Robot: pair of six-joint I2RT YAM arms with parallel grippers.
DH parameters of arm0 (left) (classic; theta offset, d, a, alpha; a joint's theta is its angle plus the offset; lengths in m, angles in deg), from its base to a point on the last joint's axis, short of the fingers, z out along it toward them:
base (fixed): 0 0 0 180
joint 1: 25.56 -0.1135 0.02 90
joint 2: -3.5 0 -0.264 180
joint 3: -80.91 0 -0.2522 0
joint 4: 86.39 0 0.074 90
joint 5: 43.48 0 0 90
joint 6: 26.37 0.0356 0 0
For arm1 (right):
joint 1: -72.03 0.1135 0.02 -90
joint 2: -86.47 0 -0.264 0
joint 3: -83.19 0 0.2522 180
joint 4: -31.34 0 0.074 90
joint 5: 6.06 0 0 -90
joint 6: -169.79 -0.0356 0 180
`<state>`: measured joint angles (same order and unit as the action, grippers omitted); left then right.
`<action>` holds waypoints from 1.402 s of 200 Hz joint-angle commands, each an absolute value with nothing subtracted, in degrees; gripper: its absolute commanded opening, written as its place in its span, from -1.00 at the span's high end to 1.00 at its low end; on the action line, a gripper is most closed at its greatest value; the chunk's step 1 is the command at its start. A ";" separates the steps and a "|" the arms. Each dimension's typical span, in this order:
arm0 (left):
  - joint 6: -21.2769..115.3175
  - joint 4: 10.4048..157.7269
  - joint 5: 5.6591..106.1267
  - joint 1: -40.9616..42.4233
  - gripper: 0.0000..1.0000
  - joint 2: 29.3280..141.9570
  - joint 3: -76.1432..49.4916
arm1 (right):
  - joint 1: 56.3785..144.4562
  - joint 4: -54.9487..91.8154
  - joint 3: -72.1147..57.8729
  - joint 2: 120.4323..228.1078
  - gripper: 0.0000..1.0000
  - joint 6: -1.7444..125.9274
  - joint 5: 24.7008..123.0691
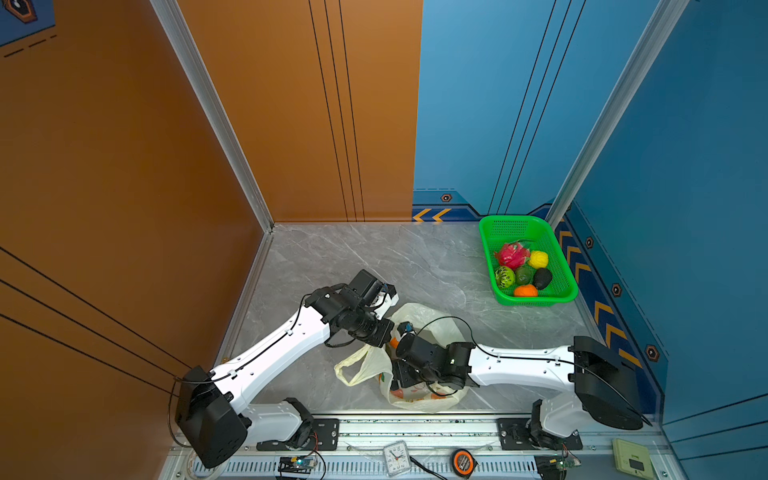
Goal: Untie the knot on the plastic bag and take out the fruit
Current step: 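Lower the right gripper into the bag toward the dark green lime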
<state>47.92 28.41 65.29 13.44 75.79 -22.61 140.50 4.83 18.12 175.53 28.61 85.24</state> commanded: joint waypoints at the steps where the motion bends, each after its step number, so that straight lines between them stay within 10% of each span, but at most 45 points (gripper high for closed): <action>1: 49.87 24.96 67.46 13.34 0.91 73.88 -24.75 | 138.82 6.36 16.84 177.20 -0.97 22.12 90.66; 162: 50.43 24.92 65.73 14.44 0.93 75.85 -23.89 | 134.18 13.44 11.80 187.89 -1.00 9.95 97.18; 280: 56.47 26.38 54.81 22.33 1.00 85.49 -9.09 | 123.58 -6.02 25.70 168.30 -1.00 11.68 111.44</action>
<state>53.26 26.44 58.12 20.44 83.81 -13.36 125.84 1.73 22.04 172.73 10.91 106.57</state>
